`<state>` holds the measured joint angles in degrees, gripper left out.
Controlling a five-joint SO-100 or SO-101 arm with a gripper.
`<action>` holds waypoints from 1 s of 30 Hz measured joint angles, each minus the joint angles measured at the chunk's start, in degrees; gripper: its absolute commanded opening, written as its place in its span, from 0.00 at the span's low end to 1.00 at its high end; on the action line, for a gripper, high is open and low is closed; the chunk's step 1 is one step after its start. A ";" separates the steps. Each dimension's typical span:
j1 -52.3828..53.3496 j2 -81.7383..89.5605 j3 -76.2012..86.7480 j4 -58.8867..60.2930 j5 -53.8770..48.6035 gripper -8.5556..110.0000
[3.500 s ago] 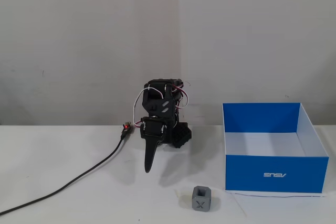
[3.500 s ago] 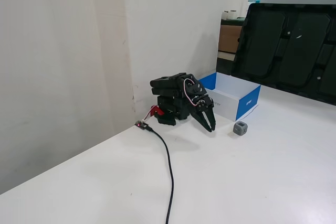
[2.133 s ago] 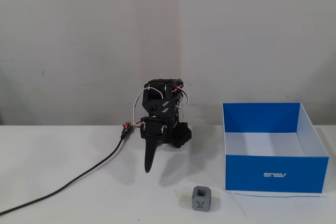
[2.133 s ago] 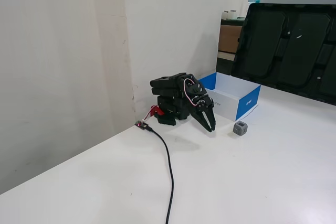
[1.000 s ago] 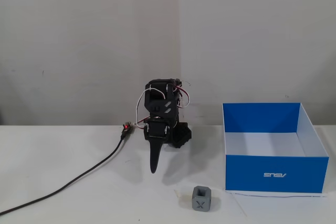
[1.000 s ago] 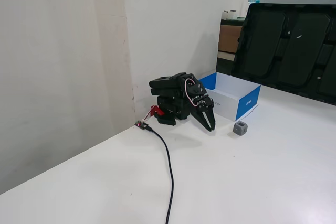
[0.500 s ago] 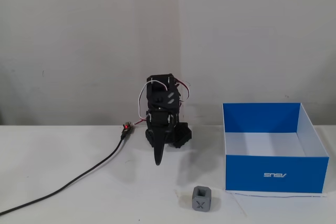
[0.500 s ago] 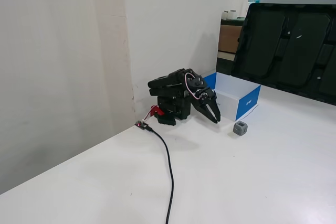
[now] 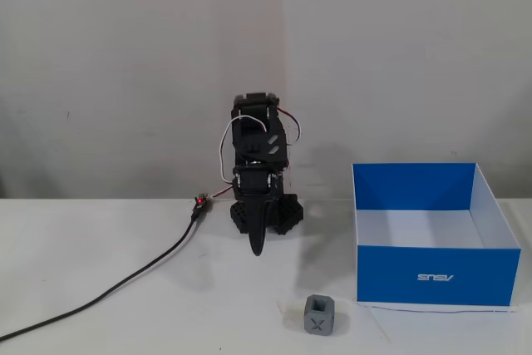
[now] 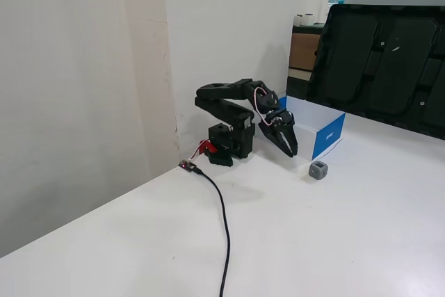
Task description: Pick the gray block and keep it in the box.
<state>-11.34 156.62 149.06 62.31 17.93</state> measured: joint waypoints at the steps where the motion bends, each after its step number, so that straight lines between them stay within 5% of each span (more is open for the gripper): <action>1: -0.26 -1.49 -1.05 0.00 0.62 0.07; 30: -9.67 -39.73 -22.85 -0.09 19.60 0.07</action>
<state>-21.01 116.89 126.21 62.23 37.53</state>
